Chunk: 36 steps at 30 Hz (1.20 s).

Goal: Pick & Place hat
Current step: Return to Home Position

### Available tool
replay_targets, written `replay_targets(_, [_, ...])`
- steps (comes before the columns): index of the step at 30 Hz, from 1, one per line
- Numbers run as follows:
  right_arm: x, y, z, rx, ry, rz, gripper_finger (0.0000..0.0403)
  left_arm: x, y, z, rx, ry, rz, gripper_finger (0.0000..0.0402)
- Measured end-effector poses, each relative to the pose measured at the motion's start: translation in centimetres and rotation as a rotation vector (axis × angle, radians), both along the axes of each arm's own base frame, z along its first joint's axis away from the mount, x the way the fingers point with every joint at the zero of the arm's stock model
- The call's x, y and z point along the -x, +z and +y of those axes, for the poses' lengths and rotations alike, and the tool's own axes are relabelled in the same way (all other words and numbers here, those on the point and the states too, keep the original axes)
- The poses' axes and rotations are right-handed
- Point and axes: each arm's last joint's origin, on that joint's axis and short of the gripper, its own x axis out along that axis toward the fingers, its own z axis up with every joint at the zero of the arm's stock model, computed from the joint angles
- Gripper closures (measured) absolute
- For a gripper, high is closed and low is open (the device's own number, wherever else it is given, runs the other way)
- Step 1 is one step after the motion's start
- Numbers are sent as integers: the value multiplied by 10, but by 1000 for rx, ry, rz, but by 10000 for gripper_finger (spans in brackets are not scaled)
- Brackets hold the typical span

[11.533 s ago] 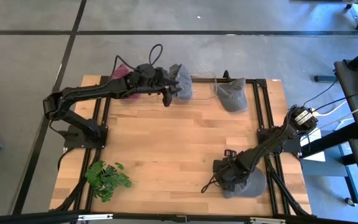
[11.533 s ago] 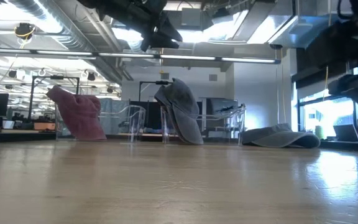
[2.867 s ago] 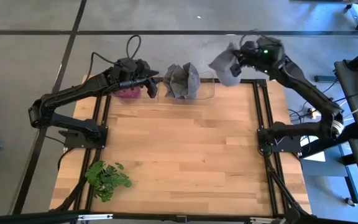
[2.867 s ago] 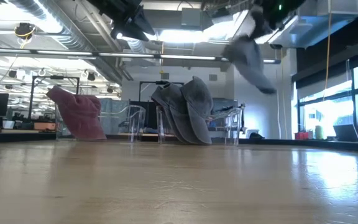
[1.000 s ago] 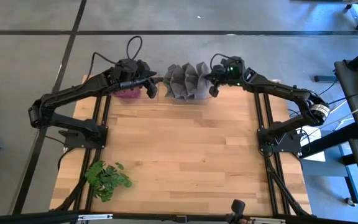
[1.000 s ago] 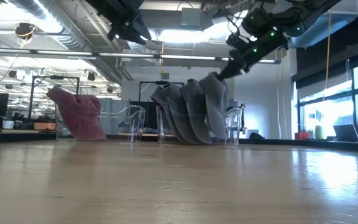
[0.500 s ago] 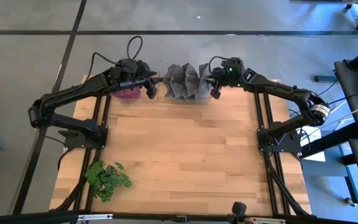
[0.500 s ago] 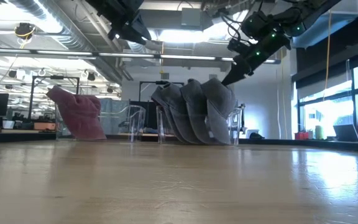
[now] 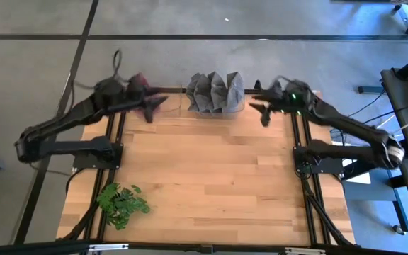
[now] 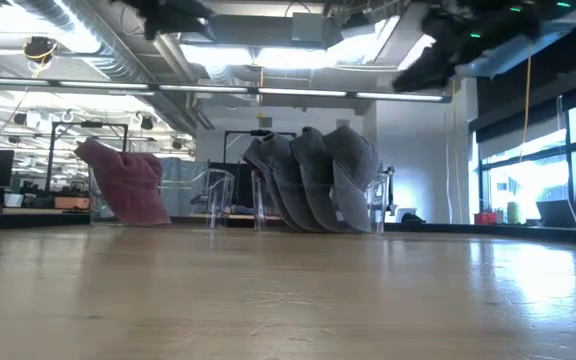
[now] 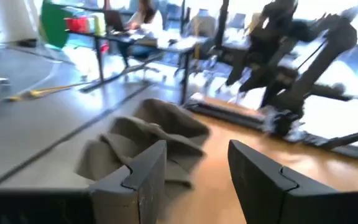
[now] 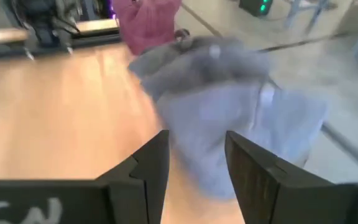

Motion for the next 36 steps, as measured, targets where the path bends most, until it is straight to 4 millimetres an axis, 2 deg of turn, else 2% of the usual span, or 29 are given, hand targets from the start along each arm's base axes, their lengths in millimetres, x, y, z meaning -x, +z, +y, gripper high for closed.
replay_targets(5, [29, -33, 28, -161, -30, -139, 247, 34, -37, -19, 75, -14, -96, 233])
replay_targets(8, [40, -56, 36, -213, -52, -134, 247, 44, -55, -24, 34, 4, -78, 233])
replay_targets(11, [45, -62, 39, -265, -71, -217, 247, 51, -67, -27, 28, 31, -83, 233])
replay_targets(17, [51, -71, 44, -212, -22, -210, 247, 52, -92, -28, 37, -5, -38, 233])
replay_targets(21, [52, -87, 49, -176, 39, -250, 247, 49, -120, -29, 111, -70, -22, 233])
replay_targets(26, [52, -109, 56, -147, 134, -373, 247, 46, -150, -29, 88, -118, -145, 233])
replay_targets(32, [57, -126, 60, -156, 149, -441, 247, 50, -169, -32, 88, -124, -203, 233])
replay_targets(36, [59, -127, 61, -149, 120, -453, 247, 54, -171, -33, 84, -123, -231, 233])
